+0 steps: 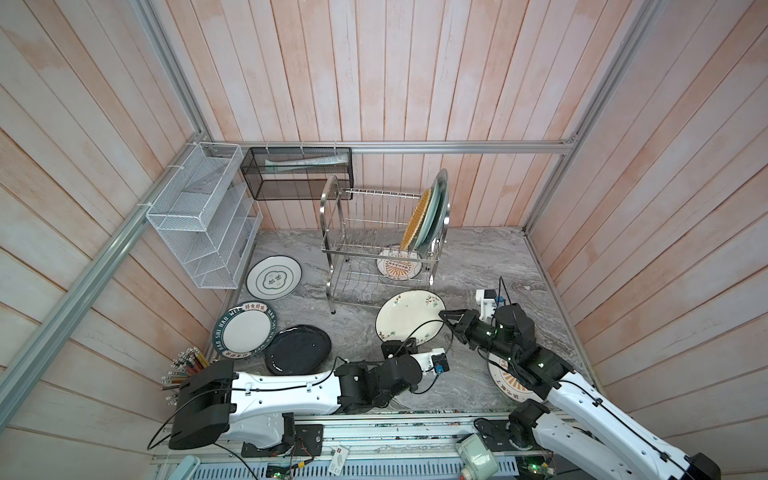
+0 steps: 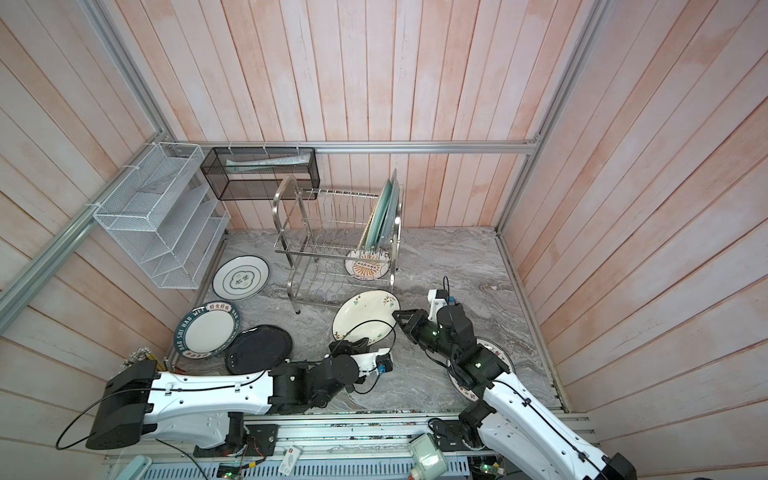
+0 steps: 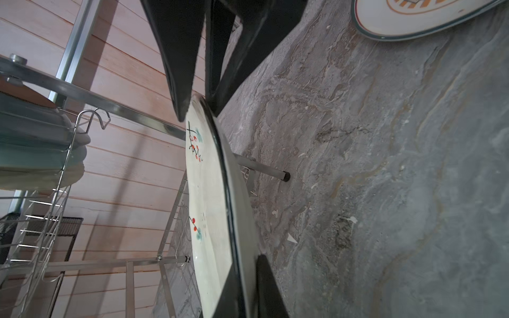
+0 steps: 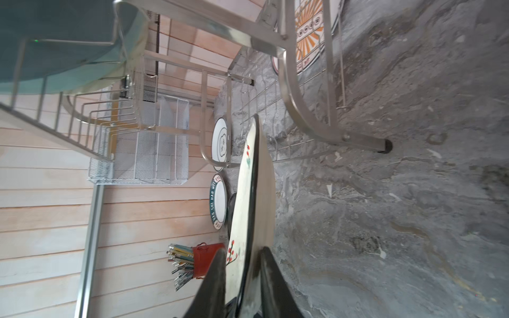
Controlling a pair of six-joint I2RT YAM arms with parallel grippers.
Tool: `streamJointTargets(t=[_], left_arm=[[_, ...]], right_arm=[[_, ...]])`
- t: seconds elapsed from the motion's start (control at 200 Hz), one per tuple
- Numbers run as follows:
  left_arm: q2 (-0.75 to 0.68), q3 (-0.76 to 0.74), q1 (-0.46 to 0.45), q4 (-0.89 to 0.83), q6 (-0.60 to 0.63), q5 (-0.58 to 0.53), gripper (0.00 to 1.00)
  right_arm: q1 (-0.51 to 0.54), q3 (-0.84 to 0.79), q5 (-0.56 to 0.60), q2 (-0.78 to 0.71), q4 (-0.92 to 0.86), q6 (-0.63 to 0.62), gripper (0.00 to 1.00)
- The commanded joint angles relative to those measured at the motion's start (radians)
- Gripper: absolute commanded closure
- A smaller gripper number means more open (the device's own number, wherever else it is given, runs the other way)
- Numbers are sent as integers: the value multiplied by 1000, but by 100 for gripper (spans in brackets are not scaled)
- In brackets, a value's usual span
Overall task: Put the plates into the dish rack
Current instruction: 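Lift the berry plate upright with the left gripper while the right gripper releases and withdraws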
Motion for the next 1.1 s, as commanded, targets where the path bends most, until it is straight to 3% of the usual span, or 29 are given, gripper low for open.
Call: streamJointTargets(t=[0.0,0.09,0.315,0.555,0.84,1.095], left_arm=[[-101,9,-8,-37,-102,60,100],[-171,-3,-8,-70,-140,113,100],[-323,7,-10,-218,-246,259,100],[-574,-11,-9,-139,-367,429,100],[-647,143,-9,22,-401,385,100],[-596,313,-9,241,-282,327,100]], right_arm=[[4,27,-29,-28,101,-67,54],[1,42,-33,-21,100,-94,36],[-25,150,-49,-20,38,-244,10],[-55,184,-73,-91,-34,-390,2],[-61,90,-146,-175,-19,-455,2],[-61,-18,-170,-227,10,-418,2]])
